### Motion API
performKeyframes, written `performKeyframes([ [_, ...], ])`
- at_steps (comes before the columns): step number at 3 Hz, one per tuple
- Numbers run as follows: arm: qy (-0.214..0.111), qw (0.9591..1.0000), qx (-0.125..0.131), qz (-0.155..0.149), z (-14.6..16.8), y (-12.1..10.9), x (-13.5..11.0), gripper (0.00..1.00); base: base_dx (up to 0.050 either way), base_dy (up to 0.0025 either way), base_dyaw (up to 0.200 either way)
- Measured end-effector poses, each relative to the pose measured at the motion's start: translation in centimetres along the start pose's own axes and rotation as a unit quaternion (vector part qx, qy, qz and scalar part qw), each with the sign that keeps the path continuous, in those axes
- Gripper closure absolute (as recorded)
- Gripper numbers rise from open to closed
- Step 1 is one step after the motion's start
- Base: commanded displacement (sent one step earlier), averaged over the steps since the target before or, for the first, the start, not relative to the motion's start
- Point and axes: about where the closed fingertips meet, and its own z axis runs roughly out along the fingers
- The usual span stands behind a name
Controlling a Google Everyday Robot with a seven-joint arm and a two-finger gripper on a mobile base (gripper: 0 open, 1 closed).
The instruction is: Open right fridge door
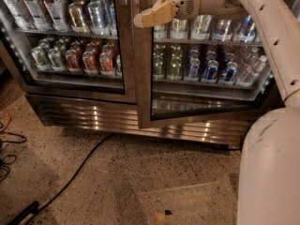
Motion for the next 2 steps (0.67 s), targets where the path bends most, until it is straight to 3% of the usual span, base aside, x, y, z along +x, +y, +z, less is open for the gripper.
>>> performKeyframes([
  [1, -0.007, 0.9989, 0.045, 0.008, -3.4, -1.0, 0.4, 0.22, 0.000, 0.00000, 0.000],
  [2, -0.009, 0.9975, 0.068, 0.015, -5.1, -1.7, 0.8, 0.23, 0.000, 0.00000, 0.000],
])
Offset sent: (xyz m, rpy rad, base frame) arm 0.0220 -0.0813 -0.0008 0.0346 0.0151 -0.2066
